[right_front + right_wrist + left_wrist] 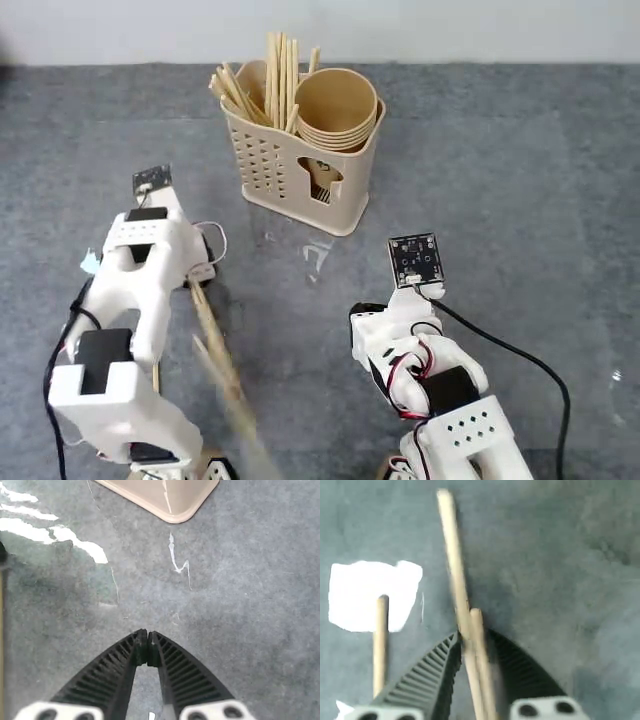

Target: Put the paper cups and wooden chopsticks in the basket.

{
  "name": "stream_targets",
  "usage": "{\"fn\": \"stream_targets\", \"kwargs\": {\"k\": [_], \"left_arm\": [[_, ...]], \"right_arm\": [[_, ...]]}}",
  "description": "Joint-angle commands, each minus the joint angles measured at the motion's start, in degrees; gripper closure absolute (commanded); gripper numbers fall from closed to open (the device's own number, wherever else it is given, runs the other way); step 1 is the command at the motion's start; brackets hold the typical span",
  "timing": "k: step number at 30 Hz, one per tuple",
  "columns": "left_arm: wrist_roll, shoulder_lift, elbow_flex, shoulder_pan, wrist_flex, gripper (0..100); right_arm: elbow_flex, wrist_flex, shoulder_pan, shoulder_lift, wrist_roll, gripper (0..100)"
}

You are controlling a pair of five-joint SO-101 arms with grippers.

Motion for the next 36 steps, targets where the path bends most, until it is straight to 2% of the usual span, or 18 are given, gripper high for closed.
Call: {"fn": "stream_targets", "kwargs": {"k": [1,11,22,29,32,36], "left_arm": [[0.1,1.0,-0.6,-0.4,-0.1,99],[0.3,-2.8,-0.6,1.6,0.4,99],[2.5,-27.0,-8.8,4.4,11.3,99],[2.2,-29.0,-8.8,4.0,18.3,98],[1.4,-28.9,-5.3,1.8,17.8,92],[-1.7,-29.0,2.2,-0.3,13.0,75]], "right_arm": [[-0.2,-1.0,0.0,-0.9,0.6,99.0],[-0.2,-1.0,0.0,-0.9,0.6,99.0],[-0.2,-1.0,0.0,-0.9,0.6,99.0],[-0.2,-0.9,0.0,-0.9,0.6,99.0],[-0.2,-0.9,0.0,-0.9,0.6,99.0],[-0.2,-0.9,0.0,-0.9,0.6,99.0]]}}
